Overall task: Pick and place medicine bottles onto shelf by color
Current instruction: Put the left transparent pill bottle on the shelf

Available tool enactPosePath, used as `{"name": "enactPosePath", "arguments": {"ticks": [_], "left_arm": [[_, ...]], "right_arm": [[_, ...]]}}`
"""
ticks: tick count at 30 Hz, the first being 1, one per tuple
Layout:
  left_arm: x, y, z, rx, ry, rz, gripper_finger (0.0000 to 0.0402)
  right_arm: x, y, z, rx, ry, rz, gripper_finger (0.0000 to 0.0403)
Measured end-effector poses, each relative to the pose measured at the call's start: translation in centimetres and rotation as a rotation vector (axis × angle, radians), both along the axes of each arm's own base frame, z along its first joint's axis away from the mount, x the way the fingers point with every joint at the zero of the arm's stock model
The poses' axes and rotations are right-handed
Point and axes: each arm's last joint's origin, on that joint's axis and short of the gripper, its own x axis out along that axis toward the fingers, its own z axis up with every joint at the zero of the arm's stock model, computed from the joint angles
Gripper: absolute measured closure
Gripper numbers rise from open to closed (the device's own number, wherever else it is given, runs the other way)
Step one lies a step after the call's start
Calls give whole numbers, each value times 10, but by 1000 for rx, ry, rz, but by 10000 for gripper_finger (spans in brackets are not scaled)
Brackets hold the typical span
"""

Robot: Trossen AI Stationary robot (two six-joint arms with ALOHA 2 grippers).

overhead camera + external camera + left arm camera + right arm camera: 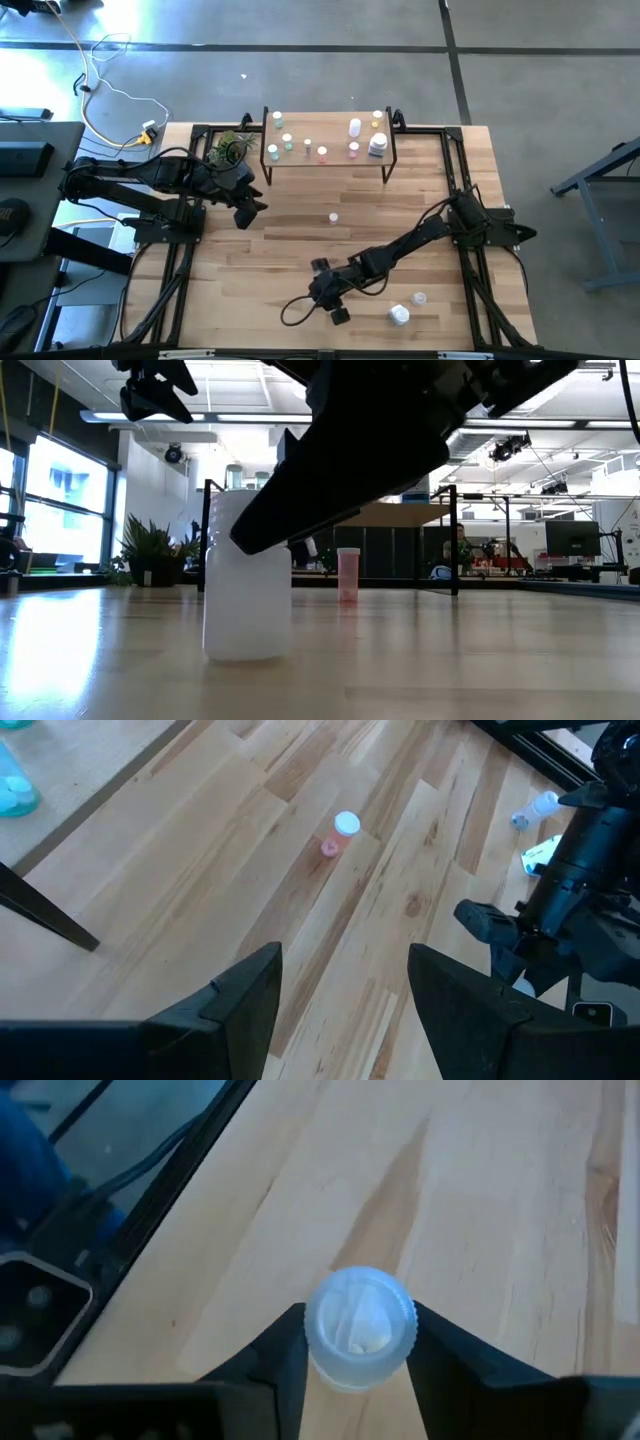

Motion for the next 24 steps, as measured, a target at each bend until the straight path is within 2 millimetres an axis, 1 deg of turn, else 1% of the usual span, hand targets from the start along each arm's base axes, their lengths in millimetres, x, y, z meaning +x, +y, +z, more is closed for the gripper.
{"name": "enactPosePath", "arguments": {"ticks": [5, 8, 13, 19, 24], "left_arm": [[0, 0, 0, -2, 0, -2, 193], [0, 0, 0, -2, 0, -3, 193], [0, 0, 0, 21, 5, -26, 193], [0, 0, 0, 92, 22, -81, 193], [0, 2, 0, 196, 47, -101, 193]], "right_arm": [[1, -1, 0, 20, 11, -77, 276], [2, -4, 0, 61, 29, -142, 274], [6, -14, 1, 92, 36, -273, 274], [12, -30, 6, 117, 12, -452, 274], [16, -40, 9, 119, -21, -595, 274]]}}
